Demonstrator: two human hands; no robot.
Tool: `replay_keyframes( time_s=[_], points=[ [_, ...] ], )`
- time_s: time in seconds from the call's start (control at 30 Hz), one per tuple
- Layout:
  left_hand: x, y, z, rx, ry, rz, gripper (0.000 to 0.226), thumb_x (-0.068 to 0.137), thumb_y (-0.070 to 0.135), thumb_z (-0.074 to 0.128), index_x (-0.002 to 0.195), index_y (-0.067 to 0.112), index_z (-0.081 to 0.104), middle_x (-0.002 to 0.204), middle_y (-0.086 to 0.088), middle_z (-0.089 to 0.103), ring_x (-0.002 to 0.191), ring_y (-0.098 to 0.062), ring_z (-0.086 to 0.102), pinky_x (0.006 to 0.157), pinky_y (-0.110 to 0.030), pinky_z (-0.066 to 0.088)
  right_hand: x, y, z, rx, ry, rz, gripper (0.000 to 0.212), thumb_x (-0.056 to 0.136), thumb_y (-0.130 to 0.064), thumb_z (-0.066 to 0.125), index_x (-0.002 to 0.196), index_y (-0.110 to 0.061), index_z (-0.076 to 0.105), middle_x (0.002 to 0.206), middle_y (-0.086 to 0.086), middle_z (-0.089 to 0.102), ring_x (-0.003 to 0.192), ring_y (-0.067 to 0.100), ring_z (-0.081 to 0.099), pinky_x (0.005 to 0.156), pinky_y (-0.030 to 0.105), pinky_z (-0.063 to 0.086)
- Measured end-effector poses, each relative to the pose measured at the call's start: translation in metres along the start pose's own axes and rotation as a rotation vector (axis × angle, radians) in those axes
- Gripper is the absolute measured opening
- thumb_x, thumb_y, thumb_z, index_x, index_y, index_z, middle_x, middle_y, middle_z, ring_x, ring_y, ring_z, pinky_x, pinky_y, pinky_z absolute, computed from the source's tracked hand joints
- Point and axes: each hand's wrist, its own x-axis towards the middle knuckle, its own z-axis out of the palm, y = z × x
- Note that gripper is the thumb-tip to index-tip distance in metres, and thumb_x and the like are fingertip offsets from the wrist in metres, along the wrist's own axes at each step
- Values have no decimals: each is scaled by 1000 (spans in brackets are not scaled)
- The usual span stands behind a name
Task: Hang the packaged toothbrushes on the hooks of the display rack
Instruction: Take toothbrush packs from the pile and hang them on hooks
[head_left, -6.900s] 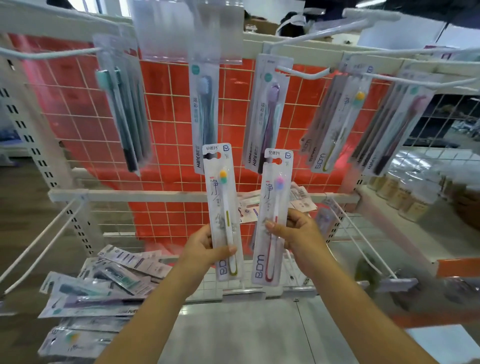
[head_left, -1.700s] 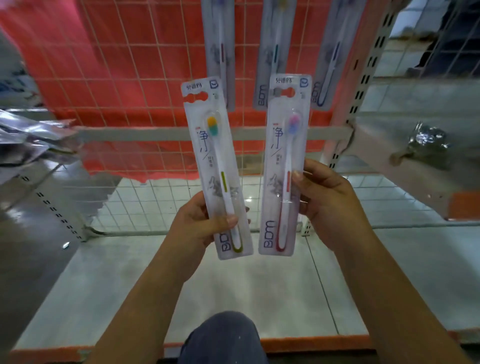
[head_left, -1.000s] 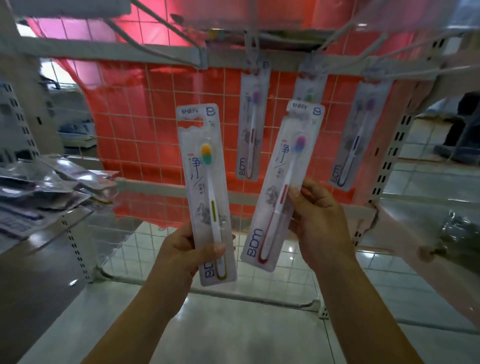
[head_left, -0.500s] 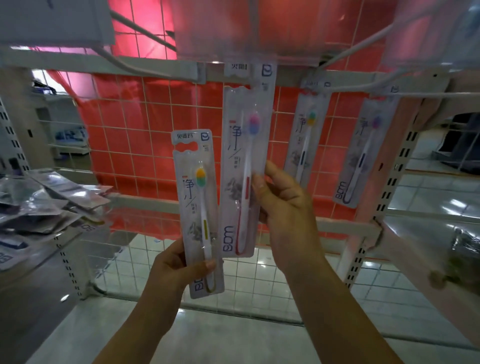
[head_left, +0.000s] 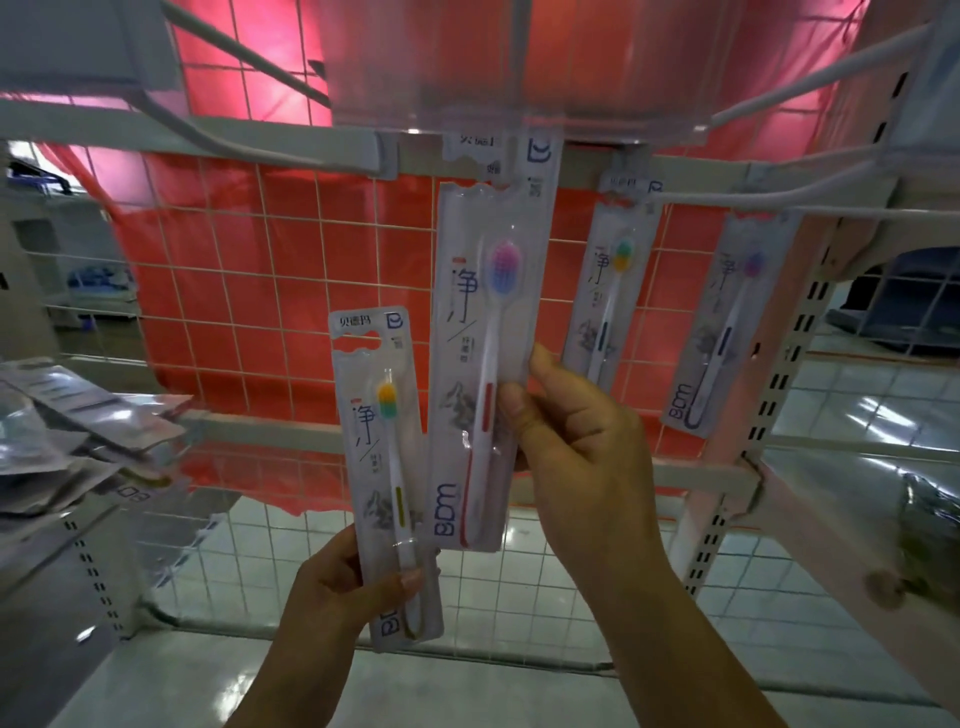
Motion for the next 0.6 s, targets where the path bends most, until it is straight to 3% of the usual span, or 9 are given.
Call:
replay_keyframes(
  time_s=[0.1, 0.2, 0.27, 0.33, 0.43, 0.6],
  points=[
    [5, -4, -3, -8, 26, -10, 82, 6, 43, 92, 80, 13, 76, 83, -17, 73, 71, -26, 71, 56, -29, 56, 1, -5, -1, -40, -15, -42, 40, 88, -31, 56, 124, -15, 61, 99, -4, 71, 90, 8, 68, 75, 30, 59],
    [9, -6, -4, -21, 30, -20, 83, 5, 41, 92, 80, 11, 75, 82, -18, 73, 70, -27, 71, 55, -28, 56, 7, -3, -5, -94, -5, -75, 24, 86, -26, 55, 108, -35, 62, 89, -8, 71, 83, 9, 69, 69, 30, 59],
    [10, -7, -5, -6, 28, -21, 89, 5, 42, 92, 85, 9, 72, 82, -18, 72, 71, -28, 71, 56, -28, 57, 14, 5, -9, -180, 33, -117, 30, 92, -16, 56, 94, -46, 58, 80, -1, 71, 77, 17, 68, 64, 34, 59],
    [12, -8, -7, 8, 23, -19, 94, 7, 44, 92, 90, 6, 70, 84, -19, 72, 74, -29, 71, 58, -29, 57, 24, 16, -13, -228, 68, -128, 29, 92, -13, 54, 99, -41, 59, 80, -3, 71, 78, 12, 67, 67, 23, 57],
    [15, -9, -7, 19, 20, -15, 95, 8, 45, 91, 92, 6, 69, 83, -16, 73, 74, -27, 71, 57, -27, 57, 46, 30, -16, -301, 94, -59, 27, 93, -8, 54, 116, -19, 63, 87, -6, 68, 75, -2, 63, 65, 5, 48],
    [19, -3, -3, 26, 2, 4, 70, 28, 26, 81, 94, 7, 69, 86, -16, 72, 81, -31, 69, 59, -26, 56, 93, 44, -19, -468, 87, 4, 22, 92, -7, 54, 109, -10, 68, 87, 11, 71, 72, 25, 66, 69, 36, 57]
  ],
)
